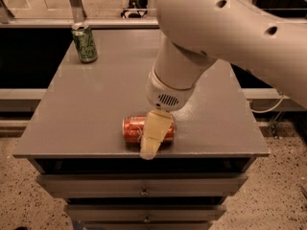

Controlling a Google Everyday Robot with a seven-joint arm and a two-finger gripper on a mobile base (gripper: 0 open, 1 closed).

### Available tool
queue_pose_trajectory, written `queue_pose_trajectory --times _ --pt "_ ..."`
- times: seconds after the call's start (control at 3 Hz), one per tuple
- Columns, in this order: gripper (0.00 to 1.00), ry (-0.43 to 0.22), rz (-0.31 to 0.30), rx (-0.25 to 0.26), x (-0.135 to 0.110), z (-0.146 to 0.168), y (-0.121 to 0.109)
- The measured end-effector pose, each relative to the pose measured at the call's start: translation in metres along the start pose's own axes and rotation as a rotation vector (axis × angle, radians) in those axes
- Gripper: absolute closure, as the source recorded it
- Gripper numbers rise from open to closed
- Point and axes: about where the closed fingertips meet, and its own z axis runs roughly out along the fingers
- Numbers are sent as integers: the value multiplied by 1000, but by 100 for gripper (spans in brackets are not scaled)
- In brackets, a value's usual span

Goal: Place coke can upright

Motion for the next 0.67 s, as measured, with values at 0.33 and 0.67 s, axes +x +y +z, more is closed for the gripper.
queue_pose_trajectory --times 0.33,0.67 --pt "0 -1 38 -18 -1 14 1" --pt "0 -20 61 -25 -11 19 2"
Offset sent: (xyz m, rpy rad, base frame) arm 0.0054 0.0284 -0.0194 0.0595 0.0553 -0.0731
